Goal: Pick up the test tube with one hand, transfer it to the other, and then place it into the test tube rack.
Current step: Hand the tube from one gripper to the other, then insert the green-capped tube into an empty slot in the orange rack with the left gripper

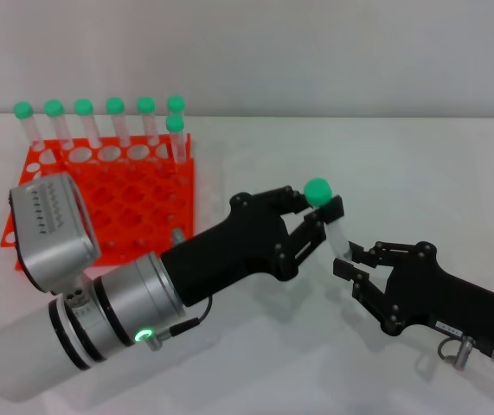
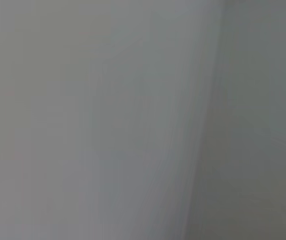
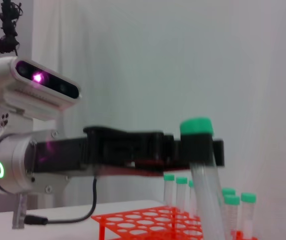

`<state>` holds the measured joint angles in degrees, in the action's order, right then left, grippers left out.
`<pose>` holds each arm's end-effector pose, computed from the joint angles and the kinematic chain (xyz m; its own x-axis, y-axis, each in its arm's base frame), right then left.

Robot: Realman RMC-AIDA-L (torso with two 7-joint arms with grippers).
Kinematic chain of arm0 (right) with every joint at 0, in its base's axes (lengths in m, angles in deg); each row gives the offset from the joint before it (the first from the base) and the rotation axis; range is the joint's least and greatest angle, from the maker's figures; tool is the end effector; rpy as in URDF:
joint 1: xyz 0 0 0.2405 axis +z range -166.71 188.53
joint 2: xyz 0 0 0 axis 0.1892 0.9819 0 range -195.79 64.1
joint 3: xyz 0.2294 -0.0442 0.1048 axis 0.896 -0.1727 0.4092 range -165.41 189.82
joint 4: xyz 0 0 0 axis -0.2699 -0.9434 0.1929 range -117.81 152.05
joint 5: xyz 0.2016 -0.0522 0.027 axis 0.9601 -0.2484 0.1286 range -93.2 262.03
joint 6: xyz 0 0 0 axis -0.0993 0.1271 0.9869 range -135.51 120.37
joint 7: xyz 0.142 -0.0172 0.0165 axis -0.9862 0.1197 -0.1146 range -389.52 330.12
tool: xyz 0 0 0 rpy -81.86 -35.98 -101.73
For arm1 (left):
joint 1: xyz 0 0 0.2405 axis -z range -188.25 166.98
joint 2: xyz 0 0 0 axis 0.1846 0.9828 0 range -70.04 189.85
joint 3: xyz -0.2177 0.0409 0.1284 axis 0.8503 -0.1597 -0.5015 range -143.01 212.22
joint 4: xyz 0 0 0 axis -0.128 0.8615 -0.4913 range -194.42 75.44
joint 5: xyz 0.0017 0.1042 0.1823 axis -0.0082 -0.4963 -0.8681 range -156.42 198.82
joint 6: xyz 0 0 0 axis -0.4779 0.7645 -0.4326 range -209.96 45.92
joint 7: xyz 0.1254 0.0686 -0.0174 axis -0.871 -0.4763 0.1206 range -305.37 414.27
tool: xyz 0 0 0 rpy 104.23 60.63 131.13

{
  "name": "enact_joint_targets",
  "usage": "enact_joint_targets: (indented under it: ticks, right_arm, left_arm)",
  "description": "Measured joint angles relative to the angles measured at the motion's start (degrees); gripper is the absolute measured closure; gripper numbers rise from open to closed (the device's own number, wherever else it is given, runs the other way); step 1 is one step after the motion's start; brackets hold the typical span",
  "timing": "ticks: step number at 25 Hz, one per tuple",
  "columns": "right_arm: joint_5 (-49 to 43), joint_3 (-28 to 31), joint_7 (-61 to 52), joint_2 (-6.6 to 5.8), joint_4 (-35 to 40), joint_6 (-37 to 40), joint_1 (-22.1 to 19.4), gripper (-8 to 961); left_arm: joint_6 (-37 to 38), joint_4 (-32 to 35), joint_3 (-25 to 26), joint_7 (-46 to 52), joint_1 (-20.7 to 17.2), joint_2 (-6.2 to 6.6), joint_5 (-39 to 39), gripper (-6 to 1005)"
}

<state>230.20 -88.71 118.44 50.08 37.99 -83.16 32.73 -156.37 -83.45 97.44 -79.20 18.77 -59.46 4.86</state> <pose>0.2593 0.2944 -0.0564 0.7430 0.0766 -0.6648 -0.3109 -0.8402 -0.4443 -0.1792 0.3080 -0.0889 0.5291 0.1193 0.8401 0.4105 -0.9025 -0.1303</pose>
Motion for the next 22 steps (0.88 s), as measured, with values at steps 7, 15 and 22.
enact_joint_targets:
  ticks: [7, 15, 22]
  right_arm:
    - [0.06, 1.86, -1.62, -0.14, -0.63, 0.68, -0.58, 740]
    - [0.16, 17.91, -1.52, -0.36, -8.31, 2.54, -1.44, 485]
    - [0.14, 41.87, -0.96, -0.42, -12.00, 2.86, -2.79, 206]
  left_arm:
    - [0.21, 0.44, 0.72, -0.17, -0.91, 0.13, 4.86, 790]
    - [0.19, 3.55, 16.29, -3.16, -6.64, 0.51, 6.47, 790]
    - [1.12, 6.32, 26.25, -10.35, -7.15, 0.32, 7.61, 790]
